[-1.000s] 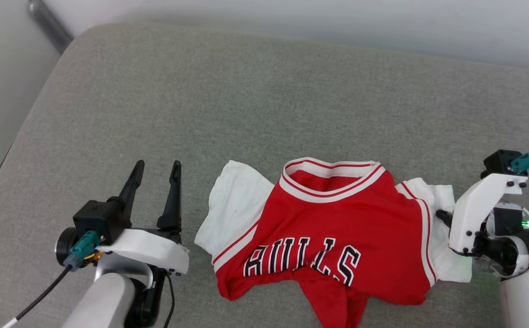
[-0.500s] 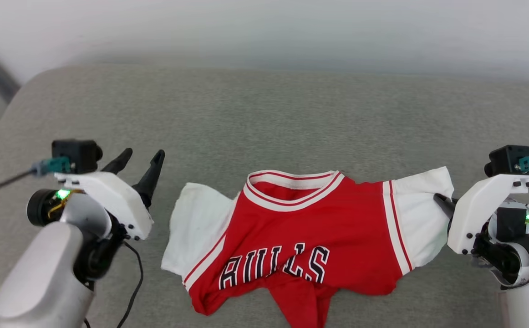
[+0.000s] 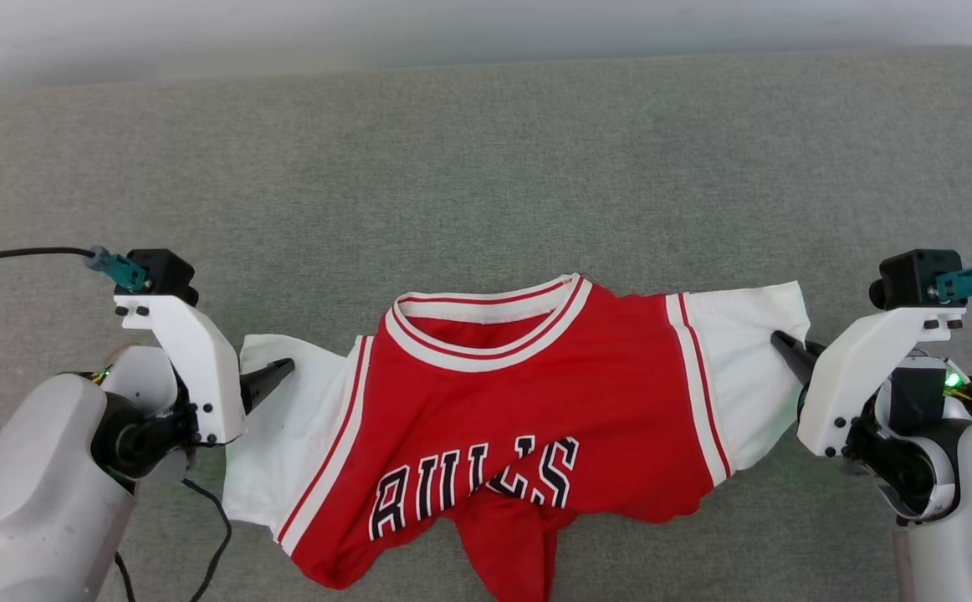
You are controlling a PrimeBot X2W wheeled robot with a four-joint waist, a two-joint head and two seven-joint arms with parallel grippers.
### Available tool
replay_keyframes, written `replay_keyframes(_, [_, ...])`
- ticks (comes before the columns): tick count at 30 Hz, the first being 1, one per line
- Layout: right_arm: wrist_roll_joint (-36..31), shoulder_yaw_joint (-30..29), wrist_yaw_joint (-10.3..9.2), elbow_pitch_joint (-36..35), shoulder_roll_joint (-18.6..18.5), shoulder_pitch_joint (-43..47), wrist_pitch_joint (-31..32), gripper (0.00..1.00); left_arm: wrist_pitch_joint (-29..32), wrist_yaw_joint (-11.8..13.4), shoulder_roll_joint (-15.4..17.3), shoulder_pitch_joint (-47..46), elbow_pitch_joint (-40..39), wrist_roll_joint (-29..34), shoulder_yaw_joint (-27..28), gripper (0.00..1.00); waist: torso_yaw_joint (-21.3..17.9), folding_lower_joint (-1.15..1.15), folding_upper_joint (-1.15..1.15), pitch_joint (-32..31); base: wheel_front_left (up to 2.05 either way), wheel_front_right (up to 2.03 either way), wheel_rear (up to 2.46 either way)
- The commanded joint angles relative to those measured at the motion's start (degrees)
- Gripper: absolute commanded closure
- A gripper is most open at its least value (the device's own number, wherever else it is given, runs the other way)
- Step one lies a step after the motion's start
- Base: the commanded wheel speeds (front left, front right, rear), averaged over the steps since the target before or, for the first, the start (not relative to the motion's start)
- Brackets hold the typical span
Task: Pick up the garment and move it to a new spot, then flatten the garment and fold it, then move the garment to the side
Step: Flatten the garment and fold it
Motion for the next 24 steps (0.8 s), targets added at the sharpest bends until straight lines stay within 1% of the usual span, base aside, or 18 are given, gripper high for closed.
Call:
replay_keyframes(1, [-0.32, -0.18, -0.02, 0.24, 0.24, -0.81, -0.48, 1.00, 1.10, -0.37, 0.17, -0.37, 0.79, -0.44, -0.71, 0.00, -0.85, -0.01, 0.00, 0.88, 0.00, 0.00, 0.00])
replay_keyframes(5, [-0.12, -0.15, -0.02, 0.93, 0.47, -1.04, -0.75, 1.00, 3.95, -0.38, -0.51, 0.09, 4.39, 0.36, -3.49, 0.00, -1.15, -0.01, 0.00, 1.38, 0.00, 0.00, 0.00])
replay_keyframes(6, [-0.20, 0.01, -0.02, 0.97, 0.50, -1.16, -0.87, 1.00, 4.94, -0.37, -0.74, 0.17, 5.51, 0.79, -4.28, 0.12, -1.21, -0.01, 0.00, 1.44, 0.00, 0.00, 0.00])
replay_keyframes(7, [-0.33, 0.10, -0.02, 1.04, 0.50, -1.26, -1.04, 1.00, 6.04, -0.37, -1.08, 0.52, 6.58, 0.85, -5.13, 0.51, -1.27, -0.01, 0.00, 1.50, 0.00, 0.00, 0.00])
replay_keyframes(8, [-0.20, 0.17, -0.02, 1.16, 0.51, -1.34, -1.11, 1.00, 6.82, -0.40, -1.89, 0.83, 7.37, 0.46, -5.64, 0.63, -1.32, -0.01, 0.00, 1.54, 0.00, 0.00, 0.00])
replay_keyframes(9, [-0.40, 0.29, -0.02, 1.14, 0.55, -1.42, -1.36, 1.00, 7.06, -0.44, -2.64, 0.75, 7.84, 0.30, -5.99, 0.92, -1.33, -0.01, 0.00, 1.56, 0.00, 0.00, 0.00])
replay_keyframes(10, [-0.91, 0.35, -0.02, 1.10, 0.54, -1.50, -1.54, 1.00, 6.75, -0.48, -3.24, 0.58, 8.18, 0.19, -6.11, 1.00, -1.36, -0.01, 0.00, 1.60, 0.00, 0.00, 0.00])
replay_keyframes(13, [-1.50, 0.48, -0.02, 1.26, 0.48, -1.63, -1.86, 1.00, 4.50, -0.64, -4.40, -0.34, 8.61, 0.28, -6.14, 1.00, -1.34, -0.01, 0.00, 1.47, 0.00, 0.00, 0.00])
replay_keyframes(18, [-1.51, 1.05, -0.02, 1.58, -0.55, -1.69, -2.43, 1.00, -0.76, -0.71, -4.27, -3.02, 9.32, 2.00, -5.55, 1.00, -0.83, -0.01, 0.00, 0.03, 0.00, 0.00, 0.00])
replay_keyframes(22, [-2.23, 1.23, -0.03, 2.42, -2.50, -2.66, -2.90, 1.00, -6.49, 0.27, -3.34, -6.57, 8.94, 4.73, -4.75, 1.00, -0.01, -0.01, 0.00, -2.03, 0.00, 0.00, 0.00])
replay_keyframes(24, [-1.97, 0.74, -0.03, 3.57, -2.81, -3.52, -2.68, 1.00, -8.75, 0.94, -3.31, -8.16, 8.90, 5.97, -4.57, 1.00, 0.48, -0.01, 0.00, -3.23, 0.00, 0.00, 0.00])
